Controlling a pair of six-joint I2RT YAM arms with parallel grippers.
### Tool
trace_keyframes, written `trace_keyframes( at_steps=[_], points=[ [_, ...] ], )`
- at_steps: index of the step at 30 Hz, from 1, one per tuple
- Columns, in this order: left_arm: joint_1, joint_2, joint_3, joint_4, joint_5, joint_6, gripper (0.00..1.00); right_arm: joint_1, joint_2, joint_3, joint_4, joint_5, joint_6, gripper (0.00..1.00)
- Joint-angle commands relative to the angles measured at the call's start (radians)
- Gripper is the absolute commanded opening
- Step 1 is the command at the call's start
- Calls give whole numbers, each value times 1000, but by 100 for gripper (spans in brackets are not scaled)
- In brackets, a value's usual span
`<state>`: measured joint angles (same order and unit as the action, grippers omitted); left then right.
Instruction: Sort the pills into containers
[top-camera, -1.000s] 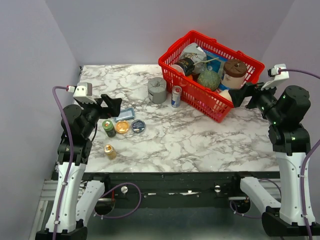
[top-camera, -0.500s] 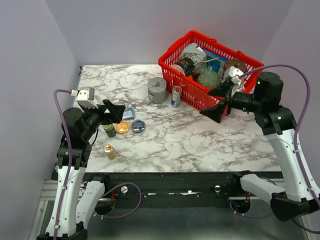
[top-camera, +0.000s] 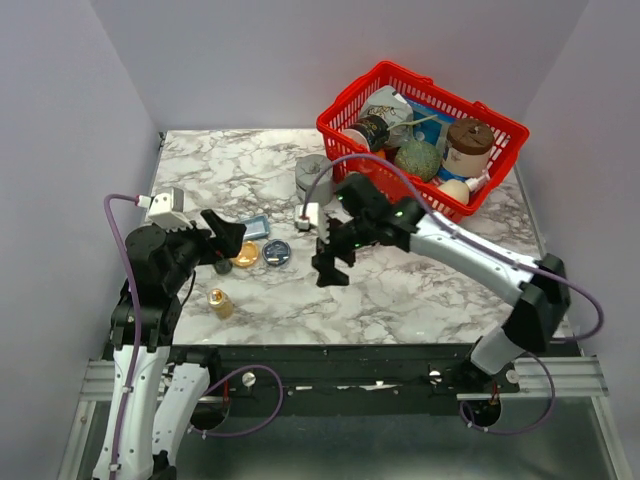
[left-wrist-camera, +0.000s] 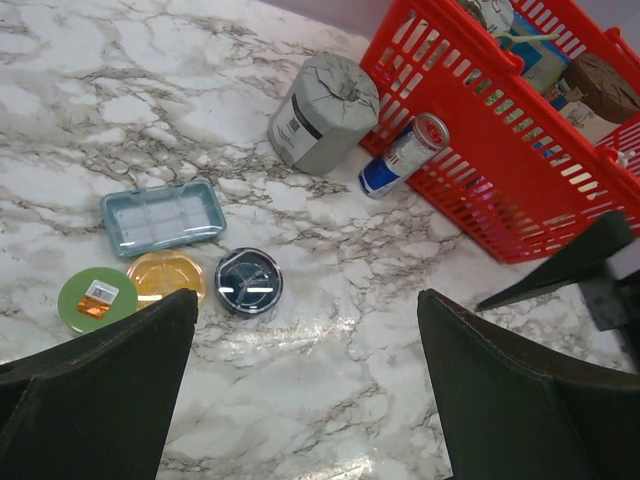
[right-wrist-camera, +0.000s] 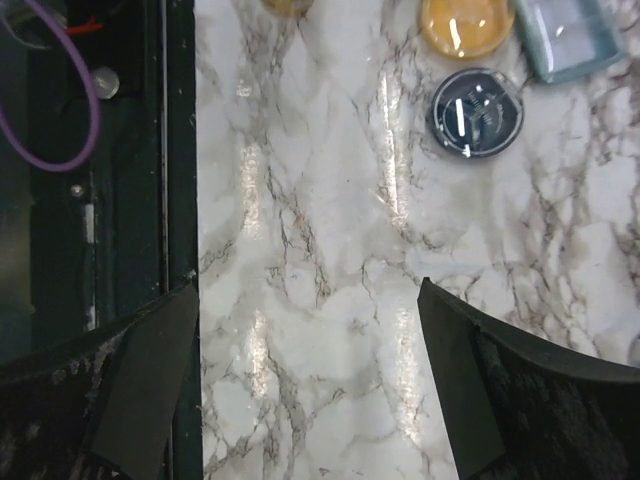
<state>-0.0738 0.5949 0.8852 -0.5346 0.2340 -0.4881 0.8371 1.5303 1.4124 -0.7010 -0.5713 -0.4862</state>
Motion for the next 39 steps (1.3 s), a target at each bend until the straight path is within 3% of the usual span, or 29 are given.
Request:
trace_keyframes(
  at_steps=[1,5,11,23,39],
  points=[
    [2,-32,-32,-74,-58,-1,99,56,152,85,41,142,70,100],
    [2,18,-35,-123,-156,5,99,62,303,253,-6,139,89,100],
    [2,141,-51,-134,-226,-27,99,62,451,338,28,146,90,100],
    [3,86,-68,-85,-289,11,99,62,757,652,-26,337,276,100],
    [3,23,-74,-96,-279,20,99,95,927,750,-55,425,304,100]
  ],
)
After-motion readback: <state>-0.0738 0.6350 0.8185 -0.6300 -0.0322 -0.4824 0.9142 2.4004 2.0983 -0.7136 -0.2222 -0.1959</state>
